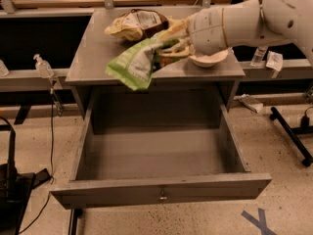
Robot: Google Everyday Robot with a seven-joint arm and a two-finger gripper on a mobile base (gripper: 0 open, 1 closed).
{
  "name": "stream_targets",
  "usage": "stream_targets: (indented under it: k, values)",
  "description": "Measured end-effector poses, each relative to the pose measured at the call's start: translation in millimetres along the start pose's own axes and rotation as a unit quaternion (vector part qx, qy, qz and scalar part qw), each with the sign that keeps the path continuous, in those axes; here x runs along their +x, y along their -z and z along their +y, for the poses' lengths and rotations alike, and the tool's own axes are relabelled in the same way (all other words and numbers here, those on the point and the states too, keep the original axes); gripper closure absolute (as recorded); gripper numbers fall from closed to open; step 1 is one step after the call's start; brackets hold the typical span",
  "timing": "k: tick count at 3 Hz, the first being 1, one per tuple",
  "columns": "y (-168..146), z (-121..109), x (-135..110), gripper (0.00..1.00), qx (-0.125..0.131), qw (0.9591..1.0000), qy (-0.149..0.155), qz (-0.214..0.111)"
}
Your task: Place green rice chip bag into top drawer
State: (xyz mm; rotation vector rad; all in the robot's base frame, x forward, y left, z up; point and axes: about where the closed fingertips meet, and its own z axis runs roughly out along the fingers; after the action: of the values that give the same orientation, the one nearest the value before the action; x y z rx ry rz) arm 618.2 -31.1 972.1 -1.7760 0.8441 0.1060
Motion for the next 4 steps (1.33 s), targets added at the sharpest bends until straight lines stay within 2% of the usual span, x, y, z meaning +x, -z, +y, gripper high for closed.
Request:
stream_targets:
  k: [1, 2, 3, 4]
  values:
    - [12.6, 33.8, -24.3, 1.00, -0.008, 0.9986, -0.040, 0.033]
    - [-3.1, 90.5, -20.4, 0.99, -0.040, 0.9843, -0.106, 0.136]
    - [-28.2, 128.4, 5.8, 0.78, -0.053, 0.9678, -0.164, 0.183]
    - [-51.5, 151.6, 36.4, 0.46, -0.049, 0.9525, -0.264, 0.143]
